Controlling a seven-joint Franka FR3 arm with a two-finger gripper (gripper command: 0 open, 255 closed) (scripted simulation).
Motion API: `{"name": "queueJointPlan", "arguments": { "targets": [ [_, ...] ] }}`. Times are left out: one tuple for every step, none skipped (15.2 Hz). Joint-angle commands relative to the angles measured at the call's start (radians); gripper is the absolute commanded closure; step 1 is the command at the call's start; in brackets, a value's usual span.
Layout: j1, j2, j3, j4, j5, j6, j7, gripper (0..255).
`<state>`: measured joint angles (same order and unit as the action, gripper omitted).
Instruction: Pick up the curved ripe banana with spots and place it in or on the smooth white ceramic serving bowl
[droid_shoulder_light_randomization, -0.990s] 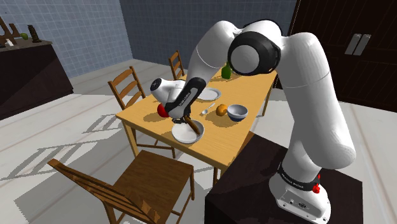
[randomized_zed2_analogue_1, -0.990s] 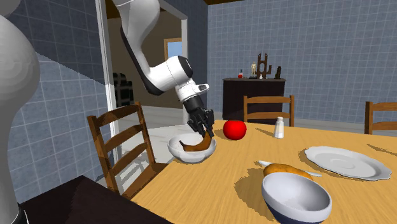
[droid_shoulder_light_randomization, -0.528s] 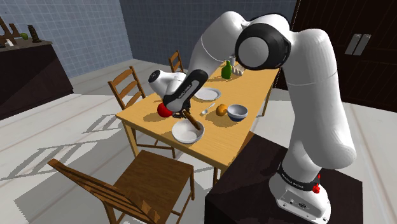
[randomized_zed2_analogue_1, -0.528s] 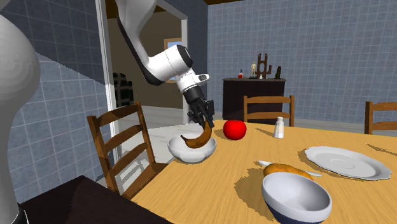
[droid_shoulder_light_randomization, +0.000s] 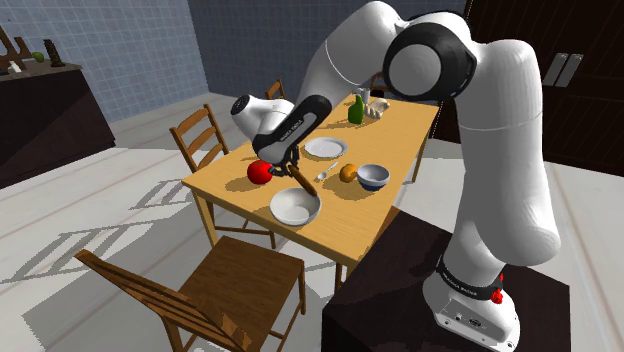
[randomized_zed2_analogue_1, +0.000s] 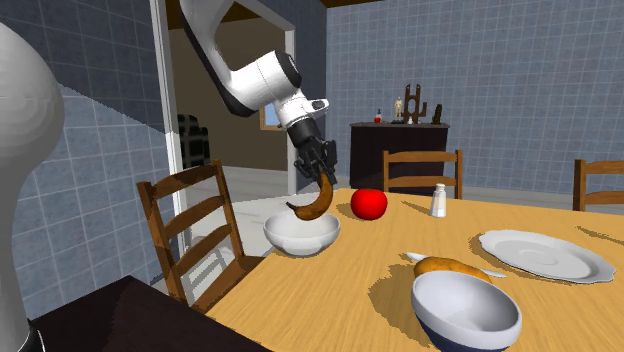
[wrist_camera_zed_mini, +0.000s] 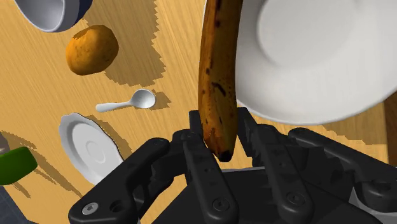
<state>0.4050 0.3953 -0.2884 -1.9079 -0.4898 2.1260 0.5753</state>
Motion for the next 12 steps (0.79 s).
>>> {"name": "queueJointPlan", "arguments": {
  "targets": [
    [0.002, -0.014, 0.0, 0.008, 0.002, -0.021, -0.009, 255],
    [0.003, -0.022, 0.0, 0.011, 0.003, -0.03, -0.013, 255],
    [0.003, -0.029, 0.0, 0.014, 0.003, -0.04, -0.018, 255],
    [0.004, -0.031, 0.0, 0.014, 0.004, -0.042, -0.019, 255],
    [0.018, -0.063, 0.003, -0.014, -0.003, -0.053, -0.004, 255],
    [0.038, -0.11, 0.008, -0.054, -0.011, -0.072, 0.018, 255],
    [0.037, -0.102, 0.009, -0.057, -0.011, -0.061, 0.023, 255],
    [0.036, -0.095, 0.009, -0.061, -0.012, -0.051, 0.028, 255],
    [0.035, -0.087, 0.009, -0.064, -0.013, -0.041, 0.032, 255],
    [0.034, -0.079, 0.009, -0.068, -0.014, -0.031, 0.037, 255],
    [0.034, -0.071, 0.009, -0.071, -0.015, -0.02, 0.041, 255],
    [0.033, -0.062, 0.009, -0.073, -0.015, -0.01, 0.046, 255]
  ]
}}
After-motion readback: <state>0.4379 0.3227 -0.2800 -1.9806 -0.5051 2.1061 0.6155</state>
